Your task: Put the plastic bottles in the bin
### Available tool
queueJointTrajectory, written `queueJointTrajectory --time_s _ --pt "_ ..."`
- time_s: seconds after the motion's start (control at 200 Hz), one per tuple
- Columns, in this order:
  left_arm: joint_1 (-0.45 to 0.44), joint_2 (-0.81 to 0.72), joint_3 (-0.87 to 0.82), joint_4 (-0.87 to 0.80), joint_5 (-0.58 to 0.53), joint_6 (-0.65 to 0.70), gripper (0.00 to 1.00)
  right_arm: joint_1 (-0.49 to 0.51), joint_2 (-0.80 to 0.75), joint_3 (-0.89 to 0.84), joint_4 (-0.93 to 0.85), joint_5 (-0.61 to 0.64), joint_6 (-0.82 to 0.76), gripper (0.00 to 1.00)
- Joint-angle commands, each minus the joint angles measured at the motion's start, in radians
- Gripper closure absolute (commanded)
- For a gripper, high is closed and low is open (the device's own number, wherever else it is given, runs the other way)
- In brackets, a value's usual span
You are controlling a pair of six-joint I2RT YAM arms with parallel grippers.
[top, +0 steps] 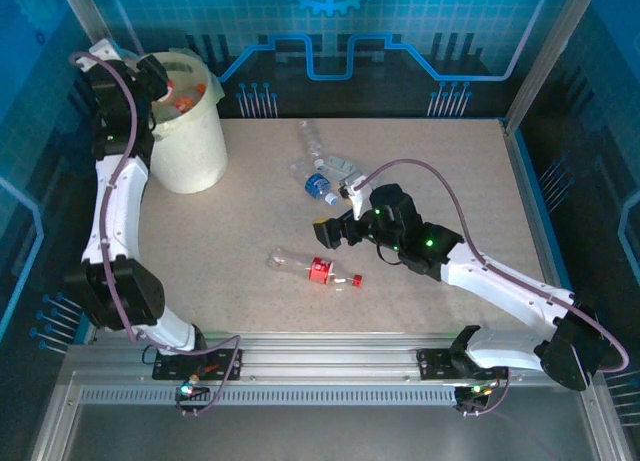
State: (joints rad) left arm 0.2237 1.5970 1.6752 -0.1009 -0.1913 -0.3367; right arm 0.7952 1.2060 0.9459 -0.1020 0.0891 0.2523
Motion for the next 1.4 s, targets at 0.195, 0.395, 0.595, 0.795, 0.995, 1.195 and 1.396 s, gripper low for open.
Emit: queueJointTrajectory --time_s 0.195,0.395,0.595,0.795,0.995,1.195,1.396 --pt "0.065 0.188 0.168 -0.037 -0.144 0.045 0.48 0.030 -0.016 0.018 -0.061 0.146 -0.038 0.00" --pt "0.091 0.308 0.319 -0.181 -0.259 0.083 0.46 0.031 -0.019 0.019 -0.096 0.180 -0.037 0.00" --pt "0.103 0.373 0.412 -0.299 -0.267 0.077 0.39 0.031 -0.016 0.004 -0.074 0.190 -0.019 0.00" --pt "0.102 0.385 0.477 -0.361 -0.226 0.049 0.26 0.031 -0.011 0.009 -0.076 0.179 -0.029 0.00" --pt "0.101 0.372 0.492 -0.380 -0.189 0.016 0.12 0.031 -0.008 0.006 -0.066 0.191 -0.025 0.00" --pt "0.094 0.339 0.494 -0.394 -0.110 -0.031 0.05 0.031 -0.001 -0.005 -0.062 0.183 -0.038 0.00" --pt "0.060 0.258 0.422 -0.364 -0.015 -0.057 0.02 0.036 0.028 -0.008 -0.129 0.038 -0.110 0.00"
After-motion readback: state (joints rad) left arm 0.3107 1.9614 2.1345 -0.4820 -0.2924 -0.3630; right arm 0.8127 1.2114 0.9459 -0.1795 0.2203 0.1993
